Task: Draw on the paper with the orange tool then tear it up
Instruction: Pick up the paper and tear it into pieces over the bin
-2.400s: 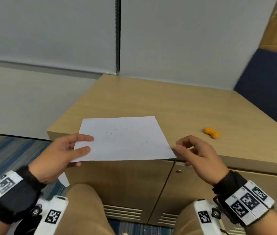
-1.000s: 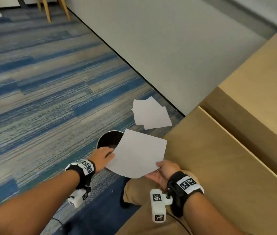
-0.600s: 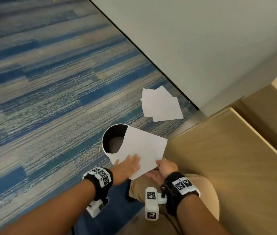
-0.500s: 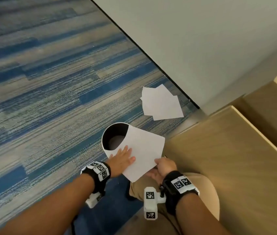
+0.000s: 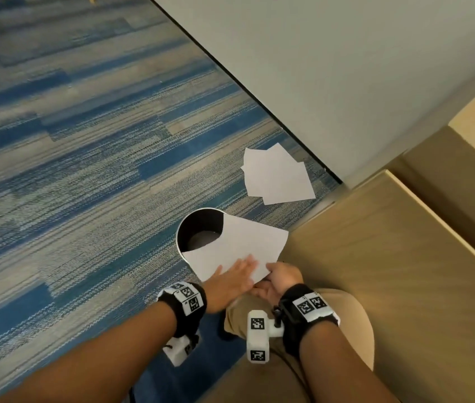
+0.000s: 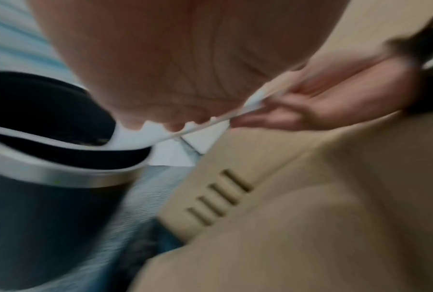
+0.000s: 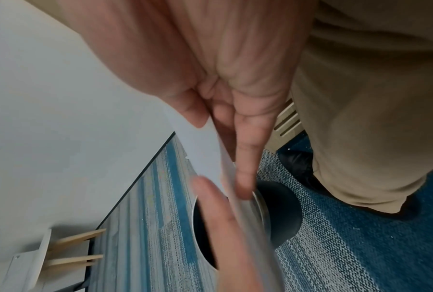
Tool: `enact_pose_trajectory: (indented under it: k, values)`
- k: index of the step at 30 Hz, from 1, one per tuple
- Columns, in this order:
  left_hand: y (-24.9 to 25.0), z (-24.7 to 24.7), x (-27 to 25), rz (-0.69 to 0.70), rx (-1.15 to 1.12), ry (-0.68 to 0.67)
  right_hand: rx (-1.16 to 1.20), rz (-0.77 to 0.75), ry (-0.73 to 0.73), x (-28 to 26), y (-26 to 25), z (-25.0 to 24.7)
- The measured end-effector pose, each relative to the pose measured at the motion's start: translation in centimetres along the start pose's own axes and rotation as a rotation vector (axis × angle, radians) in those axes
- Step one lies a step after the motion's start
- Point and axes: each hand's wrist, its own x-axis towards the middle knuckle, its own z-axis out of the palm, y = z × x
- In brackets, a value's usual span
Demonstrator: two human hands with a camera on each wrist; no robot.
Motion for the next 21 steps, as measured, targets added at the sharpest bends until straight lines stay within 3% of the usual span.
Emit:
enact_pose_trajectory:
  k: [2,3,6,7,9,10,11,14,15,16,17,18,19,21]
  values:
    - [-1.5,-1.6,0.7,-0.335,-0.111,0.075,0.001,-0.012,0.004,-0.1,-0.1,-0.1]
    - [-1.6,-2.3,0.6,-0.338,-0.135,0.121,-0.006,-0.016,0.004,-0.2,-0.1,-0.1]
    - [0.5,-2.2,-0.1,0.037,-0.101,0.101,-0.015,-0.025,0.0,0.2,-0.1,0.0]
    - [1.0,-1.7,-0.2,0.055,-0.078,0.055,-0.02,-0.02,-0.003,0.4,0.0,-0.1]
    - [-0.1,-1.5,0.1,-0.162,-0.139,0.016,-0.026,-0.015,0.0,0.3,0.2,0.0]
    - [-1.0,-1.8,0.3,-0.304,-0.177,0.072,-0.03,-0.021,0.009,0.1,0.2,0.0]
    - [-1.5,-2.2,0.2,-0.349,-0.153,0.11,-0.041,-0.027,0.014,0.0,0.1,0.0]
    - [-0.7,-1.8,-0.2,-0.026,-0.056,0.06,-0.034,-0.034,0.023,0.3,0.0,0.2]
    - [-0.2,-1.7,-0.4,0.004,-0.046,0.027,-0.033,-0.025,0.02,0.3,0.1,0.2]
    - [-0.5,-1.6,-0.1,-0.084,-0.082,0.021,-0.031,-0.021,0.015,0.2,0.1,0.2]
    - [-1.1,-2.2,0.1,-0.256,-0.146,0.068,-0.029,-0.023,0.02,0.2,0.2,0.2]
    - [-2.1,-2.7,0.5,-0.379,-0.185,0.171,-0.035,-0.034,0.028,0.0,0.2,0.2]
    - [-2.4,-3.3,0.4,-0.386,-0.155,0.244,-0.045,-0.046,0.036,-0.1,0.1,0.1]
    - [-1.4,-3.4,0.2,-0.124,-0.083,0.258,-0.056,-0.062,0.042,0.0,-0.2,0.1]
